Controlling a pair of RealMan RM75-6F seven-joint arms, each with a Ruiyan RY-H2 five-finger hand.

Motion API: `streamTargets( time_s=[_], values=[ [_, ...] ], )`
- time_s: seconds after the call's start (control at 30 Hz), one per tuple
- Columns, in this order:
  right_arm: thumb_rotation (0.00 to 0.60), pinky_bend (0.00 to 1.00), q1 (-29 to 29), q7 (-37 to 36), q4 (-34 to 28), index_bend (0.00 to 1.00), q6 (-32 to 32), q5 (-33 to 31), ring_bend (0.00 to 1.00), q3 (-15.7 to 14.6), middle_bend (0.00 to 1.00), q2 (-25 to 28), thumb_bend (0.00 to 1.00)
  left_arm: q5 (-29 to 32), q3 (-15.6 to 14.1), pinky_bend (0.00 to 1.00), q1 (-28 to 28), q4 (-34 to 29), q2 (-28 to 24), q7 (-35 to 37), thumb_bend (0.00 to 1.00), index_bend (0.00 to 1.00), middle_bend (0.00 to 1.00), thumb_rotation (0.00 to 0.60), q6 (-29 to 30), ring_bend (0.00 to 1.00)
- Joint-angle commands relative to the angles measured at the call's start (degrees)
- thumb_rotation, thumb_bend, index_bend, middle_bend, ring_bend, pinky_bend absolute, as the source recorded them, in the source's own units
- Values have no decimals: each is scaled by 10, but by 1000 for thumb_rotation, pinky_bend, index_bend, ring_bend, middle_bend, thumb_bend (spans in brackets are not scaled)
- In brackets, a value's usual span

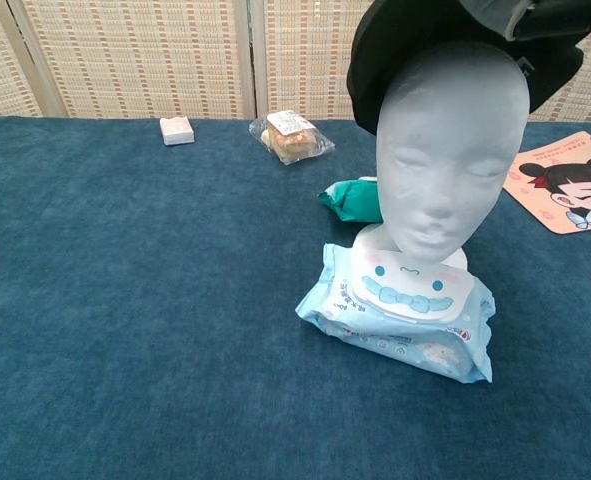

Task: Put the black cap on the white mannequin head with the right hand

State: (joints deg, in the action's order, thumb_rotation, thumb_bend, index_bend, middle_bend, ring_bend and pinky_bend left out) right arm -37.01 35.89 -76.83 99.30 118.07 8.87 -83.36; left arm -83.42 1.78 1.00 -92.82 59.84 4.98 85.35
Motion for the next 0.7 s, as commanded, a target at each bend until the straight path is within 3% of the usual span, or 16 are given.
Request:
streamTargets(
  time_s=[0.03, 0.7],
  values=[
    [600, 520, 3, 6, -1, 657, 0, 6, 302, -1, 500, -3, 467, 0, 0, 536, 0, 0, 0, 0, 116, 472, 449, 600, 1, 348],
    [600, 520, 23, 36, -11, 664, -15, 50, 303, -15, 504, -23, 467, 3, 1, 536, 0, 2, 1, -1, 115, 472, 449, 600, -1, 348]
  ],
)
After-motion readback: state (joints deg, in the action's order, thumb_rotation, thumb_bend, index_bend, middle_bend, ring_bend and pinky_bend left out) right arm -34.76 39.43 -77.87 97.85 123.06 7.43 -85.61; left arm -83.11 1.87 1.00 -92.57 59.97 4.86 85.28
